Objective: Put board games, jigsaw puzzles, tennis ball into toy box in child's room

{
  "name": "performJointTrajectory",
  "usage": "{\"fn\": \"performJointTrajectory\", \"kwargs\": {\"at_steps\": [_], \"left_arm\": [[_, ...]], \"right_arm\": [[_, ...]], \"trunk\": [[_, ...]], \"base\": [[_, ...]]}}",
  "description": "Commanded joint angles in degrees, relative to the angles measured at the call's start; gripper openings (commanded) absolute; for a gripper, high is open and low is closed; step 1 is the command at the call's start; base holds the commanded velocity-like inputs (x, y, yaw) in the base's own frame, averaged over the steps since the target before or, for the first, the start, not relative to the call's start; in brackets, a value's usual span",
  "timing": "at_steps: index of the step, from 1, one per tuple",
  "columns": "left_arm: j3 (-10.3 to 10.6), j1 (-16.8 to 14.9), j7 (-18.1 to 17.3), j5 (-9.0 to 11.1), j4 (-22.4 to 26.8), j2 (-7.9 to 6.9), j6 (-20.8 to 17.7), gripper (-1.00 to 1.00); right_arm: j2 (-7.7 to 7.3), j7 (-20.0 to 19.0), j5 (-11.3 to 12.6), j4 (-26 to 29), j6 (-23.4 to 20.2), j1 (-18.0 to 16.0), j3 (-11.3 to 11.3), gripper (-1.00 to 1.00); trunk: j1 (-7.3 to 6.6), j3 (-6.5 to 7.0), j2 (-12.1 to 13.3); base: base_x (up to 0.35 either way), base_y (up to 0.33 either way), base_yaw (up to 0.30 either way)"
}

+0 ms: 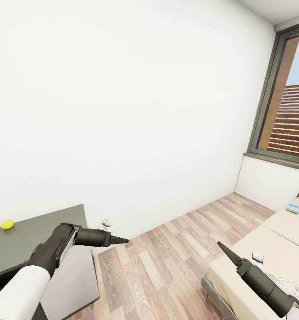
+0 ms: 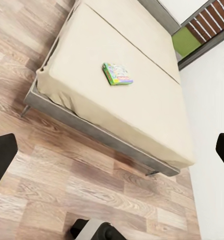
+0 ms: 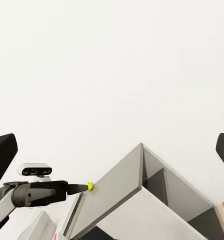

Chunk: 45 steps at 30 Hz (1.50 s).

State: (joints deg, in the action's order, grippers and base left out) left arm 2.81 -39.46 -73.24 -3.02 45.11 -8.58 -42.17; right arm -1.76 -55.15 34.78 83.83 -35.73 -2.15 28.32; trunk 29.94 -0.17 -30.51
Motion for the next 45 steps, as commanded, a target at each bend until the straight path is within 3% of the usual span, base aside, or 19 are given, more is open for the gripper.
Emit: {"fn": "performJointTrajectory", "kwargs": {"at_steps": [1, 10, 23, 45], "left_arm": [[0.0, -0.01, -0.34, -0.32, 0.06, -0.01, -0.54, 1.0], [0.08, -0.01, -0.32, -0.32, 0.06, 0.05, -0.54, 1.0], [0.09, -0.01, -0.41, -0.32, 0.06, 0.05, -0.54, 1.0], [0.07, -0.01, -0.4, -0.32, 0.06, 0.05, -0.54, 1.0]], "right_arm": [[0.0, -0.05, 0.29, -0.03, -0.4, -0.03, 0.02, 1.0], [0.0, -0.05, 0.37, -0.02, -0.4, -0.02, 0.07, 1.0], [0.0, 0.04, 0.63, -0.74, -0.56, 0.04, 2.7, 1.0], [0.0, -0.04, 0.64, -1.57, -0.57, 0.04, 2.88, 1.0]], "trunk": [[0.02, 0.05, -0.03], [0.02, 0.49, -0.03], [0.02, 0.4, -0.03], [0.02, 0.12, -0.03]], "base": [[0.0, 0.021, -0.22], [0.0, -0.003, -0.165], [0.0, -0.121, -0.141], [0.0, -0.003, -0.271]]}}
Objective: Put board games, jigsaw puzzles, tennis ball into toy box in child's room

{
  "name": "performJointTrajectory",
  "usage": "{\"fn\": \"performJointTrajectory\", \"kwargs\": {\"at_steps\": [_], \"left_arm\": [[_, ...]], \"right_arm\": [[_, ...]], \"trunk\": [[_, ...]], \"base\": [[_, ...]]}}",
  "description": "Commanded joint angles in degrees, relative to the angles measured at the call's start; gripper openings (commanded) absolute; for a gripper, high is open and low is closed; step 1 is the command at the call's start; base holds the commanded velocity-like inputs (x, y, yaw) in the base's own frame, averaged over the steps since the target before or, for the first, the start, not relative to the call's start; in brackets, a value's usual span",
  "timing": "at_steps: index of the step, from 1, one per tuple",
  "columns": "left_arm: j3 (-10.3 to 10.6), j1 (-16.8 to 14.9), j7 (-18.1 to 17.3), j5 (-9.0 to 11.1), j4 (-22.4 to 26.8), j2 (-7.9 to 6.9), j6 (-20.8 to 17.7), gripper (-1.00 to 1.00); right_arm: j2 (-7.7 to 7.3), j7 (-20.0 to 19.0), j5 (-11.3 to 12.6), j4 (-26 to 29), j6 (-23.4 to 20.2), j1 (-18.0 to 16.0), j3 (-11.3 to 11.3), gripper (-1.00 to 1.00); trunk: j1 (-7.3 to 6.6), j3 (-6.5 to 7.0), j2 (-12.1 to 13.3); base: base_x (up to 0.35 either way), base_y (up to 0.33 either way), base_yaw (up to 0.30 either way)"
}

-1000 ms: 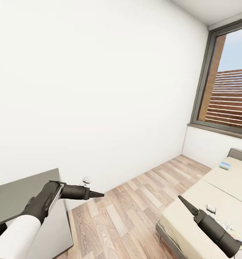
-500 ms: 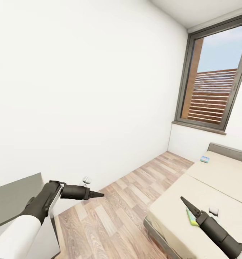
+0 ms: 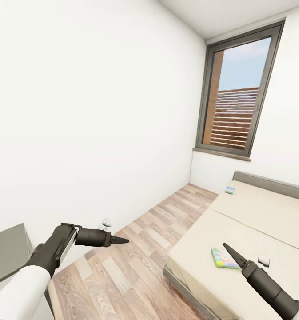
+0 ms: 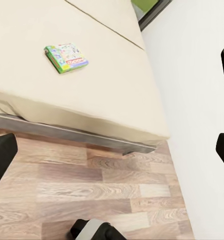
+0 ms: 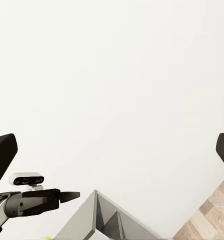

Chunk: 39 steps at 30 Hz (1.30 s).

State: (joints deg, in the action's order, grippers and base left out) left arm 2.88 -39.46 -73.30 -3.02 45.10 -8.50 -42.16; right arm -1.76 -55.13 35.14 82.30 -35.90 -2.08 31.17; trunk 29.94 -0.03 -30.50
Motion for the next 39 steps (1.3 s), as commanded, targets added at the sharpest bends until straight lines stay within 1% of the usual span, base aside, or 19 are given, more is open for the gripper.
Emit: {"fn": "performJointTrajectory", "kwargs": {"at_steps": [1, 14, 27, 39], "left_arm": [[-0.01, 0.0, -0.35, -0.32, 0.07, -0.03, -0.55, 1.0], [-0.07, 0.0, -0.28, -0.32, 0.07, -0.03, -0.56, 1.0], [-0.07, 0.0, -0.27, -0.32, 0.07, -0.03, -0.56, 1.0], [-0.1, 0.0, -0.27, -0.32, 0.07, -0.06, -0.56, 1.0]], "right_arm": [[0.0, -0.06, 0.28, -0.03, -0.4, -0.03, 0.03, 1.0], [0.0, -0.06, 0.28, -0.03, -0.4, -0.03, 0.03, 1.0], [0.0, -0.07, 0.28, -0.03, -0.4, -0.03, 0.03, 1.0], [0.0, -0.07, 0.28, -0.03, -0.4, -0.03, 0.03, 1.0]], "trunk": [[0.02, -0.02, -0.03], [0.02, 0.0, -0.03], [0.02, 0.31, -0.03], [0.02, 0.67, -0.03]], "base": [[0.0, 0.0, -0.277], [0.0, 0.0, -0.278], [0.007, -0.005, -0.28], [0.107, -0.167, -0.281]]}}
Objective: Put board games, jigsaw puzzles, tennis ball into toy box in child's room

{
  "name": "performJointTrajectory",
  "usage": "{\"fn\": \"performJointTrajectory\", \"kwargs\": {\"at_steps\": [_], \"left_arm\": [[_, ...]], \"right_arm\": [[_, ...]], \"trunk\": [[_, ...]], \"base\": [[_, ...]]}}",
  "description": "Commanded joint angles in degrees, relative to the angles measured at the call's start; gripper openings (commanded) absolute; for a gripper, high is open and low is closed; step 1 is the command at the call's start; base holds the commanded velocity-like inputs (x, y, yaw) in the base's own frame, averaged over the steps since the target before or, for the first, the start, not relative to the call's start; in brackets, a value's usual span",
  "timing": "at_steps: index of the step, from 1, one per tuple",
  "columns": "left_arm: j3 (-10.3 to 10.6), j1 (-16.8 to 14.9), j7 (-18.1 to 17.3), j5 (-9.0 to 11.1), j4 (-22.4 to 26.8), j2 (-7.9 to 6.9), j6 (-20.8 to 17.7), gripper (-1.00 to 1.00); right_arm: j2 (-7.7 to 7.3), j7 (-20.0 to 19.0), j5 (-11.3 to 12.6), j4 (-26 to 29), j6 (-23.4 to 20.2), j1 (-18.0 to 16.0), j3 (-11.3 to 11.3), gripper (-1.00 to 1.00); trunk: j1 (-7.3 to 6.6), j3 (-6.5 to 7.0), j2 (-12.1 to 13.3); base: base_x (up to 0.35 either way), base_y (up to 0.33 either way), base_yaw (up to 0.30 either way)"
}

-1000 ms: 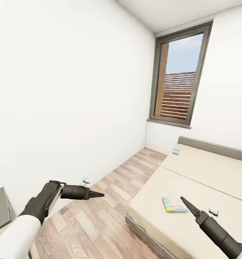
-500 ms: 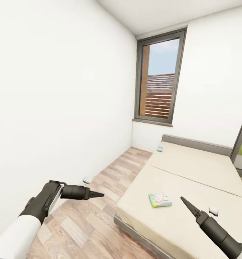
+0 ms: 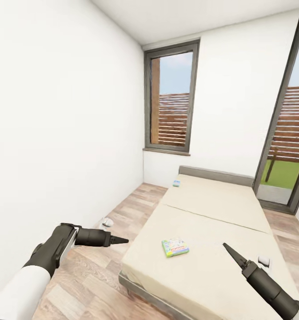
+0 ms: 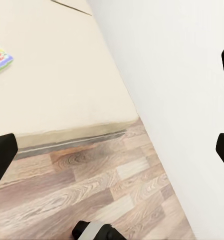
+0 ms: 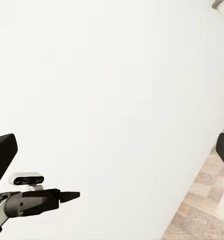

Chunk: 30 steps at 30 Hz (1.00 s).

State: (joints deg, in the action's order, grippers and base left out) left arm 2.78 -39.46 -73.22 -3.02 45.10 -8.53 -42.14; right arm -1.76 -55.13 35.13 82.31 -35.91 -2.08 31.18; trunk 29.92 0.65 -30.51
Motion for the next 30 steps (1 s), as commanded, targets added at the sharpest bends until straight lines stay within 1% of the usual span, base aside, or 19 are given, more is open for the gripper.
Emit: {"fn": "performJointTrajectory", "kwargs": {"at_steps": [1, 7, 24, 30], "left_arm": [[-0.01, -0.01, -0.35, -0.32, 0.08, -0.04, -0.57, 1.0], [-0.05, -0.01, -0.35, -0.32, 0.08, -0.07, -0.58, 1.0], [-0.1, -0.01, -0.42, -0.31, 0.08, -0.08, -0.6, 1.0], [-0.11, -0.01, -0.36, -0.31, 0.08, -0.08, -0.58, 1.0]], "right_arm": [[0.0, -0.06, 0.29, -0.05, -0.39, -0.03, 0.02, 1.0], [0.0, -0.05, 0.29, -0.05, -0.39, -0.06, 0.02, 1.0], [0.0, 0.01, 0.29, -0.79, -0.39, -0.03, 0.09, 1.0], [0.0, 0.02, 0.29, -1.08, -0.39, -0.03, 0.1, 1.0]], "trunk": [[0.03, 0.01, -0.03], [0.03, 0.19, -0.03], [0.03, 0.71, -0.03], [0.03, 0.89, -0.03]], "base": [[0.099, -0.135, -0.281], [0.038, -0.051, -0.28], [0.002, -0.003, -0.28], [0.0, 0.069, -0.28]]}}
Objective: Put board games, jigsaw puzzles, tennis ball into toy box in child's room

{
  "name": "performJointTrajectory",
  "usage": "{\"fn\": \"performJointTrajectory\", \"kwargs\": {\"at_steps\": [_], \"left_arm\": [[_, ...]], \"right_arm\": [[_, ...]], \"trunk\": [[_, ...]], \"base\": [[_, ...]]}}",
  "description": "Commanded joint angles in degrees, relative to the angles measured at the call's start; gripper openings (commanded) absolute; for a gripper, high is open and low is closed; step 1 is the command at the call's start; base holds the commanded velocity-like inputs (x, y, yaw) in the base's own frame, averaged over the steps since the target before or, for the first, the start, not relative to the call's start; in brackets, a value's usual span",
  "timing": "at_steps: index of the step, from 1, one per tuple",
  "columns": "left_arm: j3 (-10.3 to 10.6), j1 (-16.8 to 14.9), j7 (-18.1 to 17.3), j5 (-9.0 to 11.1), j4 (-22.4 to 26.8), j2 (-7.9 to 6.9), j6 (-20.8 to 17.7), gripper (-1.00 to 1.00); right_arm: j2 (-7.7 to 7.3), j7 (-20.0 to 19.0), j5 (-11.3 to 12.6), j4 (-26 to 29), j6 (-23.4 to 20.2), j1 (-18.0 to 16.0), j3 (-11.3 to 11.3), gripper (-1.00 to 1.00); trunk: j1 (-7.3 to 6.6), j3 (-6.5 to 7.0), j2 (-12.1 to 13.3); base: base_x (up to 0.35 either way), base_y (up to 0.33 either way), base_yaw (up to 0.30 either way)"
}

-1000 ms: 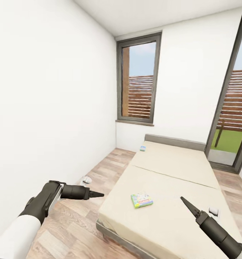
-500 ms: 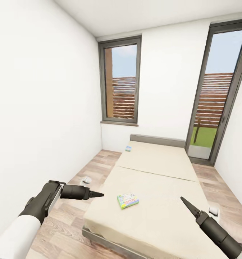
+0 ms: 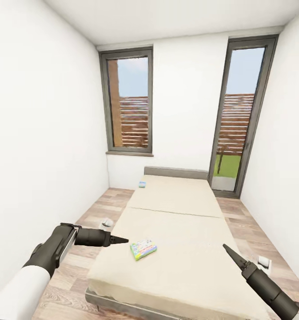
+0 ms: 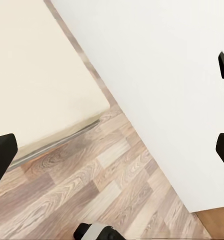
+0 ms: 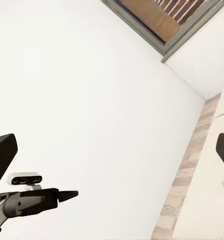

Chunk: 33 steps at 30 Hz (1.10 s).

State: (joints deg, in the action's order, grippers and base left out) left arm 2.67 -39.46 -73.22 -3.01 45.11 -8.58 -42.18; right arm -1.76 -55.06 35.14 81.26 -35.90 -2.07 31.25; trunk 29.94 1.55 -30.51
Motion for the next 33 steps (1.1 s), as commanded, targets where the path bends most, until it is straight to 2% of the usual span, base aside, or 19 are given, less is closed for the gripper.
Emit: {"fn": "performJointTrajectory", "kwargs": {"at_steps": [1, 12, 21, 25, 28, 30, 31, 32, 33], "left_arm": [[0.01, 0.0, -0.35, -0.3, 0.07, -0.03, -0.57, 1.0], [-0.03, 0.0, -0.37, -0.26, 0.07, -0.1, -0.54, 1.0], [-0.3, 0.0, -0.11, -0.27, 0.0, -0.25, -0.62, 1.0], [-1.0, 0.0, 1.26, -0.3, -0.01, -1.04, -0.62, 1.0], [-3.24, 0.0, 5.05, -0.29, -0.02, -2.05, -0.62, 1.0], [-5.12, 0.0, 9.13, -0.31, -0.02, -2.29, -0.62, 1.0], [-6.37, 0.0, 12.9, -0.28, -0.02, -2.34, -0.64, 1.0], [-6.96, 0.0, 15.01, -0.25, -0.02, -2.34, -0.65, 1.0], [-8.0, 0.0, 19.43, -0.22, -0.02, -2.28, -0.67, 1.0]], "right_arm": [[0.01, -0.05, 0.28, -0.08, -0.4, -0.04, 0.03, 1.0], [0.01, -0.05, 0.28, -0.22, -0.3, -0.04, 0.04, 1.0], [0.01, 0.24, -0.18, -0.22, -0.14, -0.04, -0.02, 1.0], [0.01, 0.36, -0.33, -0.22, -0.08, -0.04, -0.04, 1.0], [0.06, 0.55, -0.48, -0.17, 0.0, -0.04, -0.05, 1.0], [0.07, 1.11, -0.55, -0.18, 0.18, -0.04, -0.05, 1.0], [0.08, 2.02, -0.57, -0.23, 0.26, -0.04, -0.05, 1.0], [0.08, 2.66, -0.58, -0.26, 0.28, -0.04, -0.05, 1.0], [0.09, 4.19, -0.6, -0.31, 0.32, -0.04, -0.07, 1.0]], "trunk": [[0.02, 0.01, -0.03], [0.02, 0.31, -0.03], [0.02, 0.33, -0.03], [0.02, 0.33, -0.03], [0.02, 0.33, -0.03], [0.02, 0.33, -0.03], [0.02, 0.33, -0.03], [0.02, 0.33, -0.03], [0.02, 0.33, -0.03]], "base": [[0.0, 0.15, -0.281], [0.027, 0.207, -0.256], [0.186, 0.17, -0.03], [0.158, 0.026, -0.002], [0.122, 0.007, 0.0], [0.108, 0.003, 0.0], [0.104, 0.002, 0.0], [0.103, 0.001, 0.0], [0.101, 0.001, 0.0]]}}
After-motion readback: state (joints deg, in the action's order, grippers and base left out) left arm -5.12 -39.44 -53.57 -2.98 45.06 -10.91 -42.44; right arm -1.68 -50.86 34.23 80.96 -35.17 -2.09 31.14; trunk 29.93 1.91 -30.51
